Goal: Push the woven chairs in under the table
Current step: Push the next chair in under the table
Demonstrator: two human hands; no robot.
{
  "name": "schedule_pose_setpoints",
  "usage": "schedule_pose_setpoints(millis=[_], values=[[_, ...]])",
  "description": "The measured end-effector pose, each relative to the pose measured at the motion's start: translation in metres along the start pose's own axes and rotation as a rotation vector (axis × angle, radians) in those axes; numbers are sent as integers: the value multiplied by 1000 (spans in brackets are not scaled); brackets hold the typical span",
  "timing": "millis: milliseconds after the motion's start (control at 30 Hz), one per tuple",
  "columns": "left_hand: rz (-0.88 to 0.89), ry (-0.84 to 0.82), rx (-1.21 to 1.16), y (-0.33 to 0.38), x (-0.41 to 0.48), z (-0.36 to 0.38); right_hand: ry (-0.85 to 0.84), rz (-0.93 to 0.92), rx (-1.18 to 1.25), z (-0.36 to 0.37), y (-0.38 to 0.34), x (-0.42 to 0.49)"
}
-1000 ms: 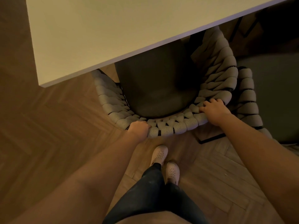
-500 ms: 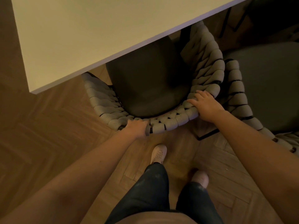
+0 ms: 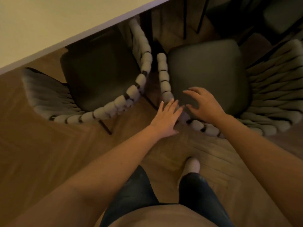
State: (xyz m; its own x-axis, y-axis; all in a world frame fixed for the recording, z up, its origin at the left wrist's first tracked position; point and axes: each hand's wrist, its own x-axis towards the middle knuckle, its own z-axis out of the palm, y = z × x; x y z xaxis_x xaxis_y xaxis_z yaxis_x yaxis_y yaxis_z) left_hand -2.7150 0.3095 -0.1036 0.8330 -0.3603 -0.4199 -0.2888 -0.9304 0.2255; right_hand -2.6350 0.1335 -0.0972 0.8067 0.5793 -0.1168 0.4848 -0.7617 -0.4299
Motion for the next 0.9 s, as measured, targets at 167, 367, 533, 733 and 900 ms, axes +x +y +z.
schedule_pose_setpoints(millis=[167,367,533,733,900], values=[[-19,-160,126,81,45,12,-57,36,-9,-31,99,-93],[-210,-217,212,112,71,20,-556,207,-226,-46,194,-150],[-133,-257,300,115,81,23,-610,115,-534,-37,227,-142],[-76,-368,256,98,108,17,-649,-7,-552,-45,242,-129],[-155,-377,236,108,130,14,-681,-38,-574,-60,262,-106]])
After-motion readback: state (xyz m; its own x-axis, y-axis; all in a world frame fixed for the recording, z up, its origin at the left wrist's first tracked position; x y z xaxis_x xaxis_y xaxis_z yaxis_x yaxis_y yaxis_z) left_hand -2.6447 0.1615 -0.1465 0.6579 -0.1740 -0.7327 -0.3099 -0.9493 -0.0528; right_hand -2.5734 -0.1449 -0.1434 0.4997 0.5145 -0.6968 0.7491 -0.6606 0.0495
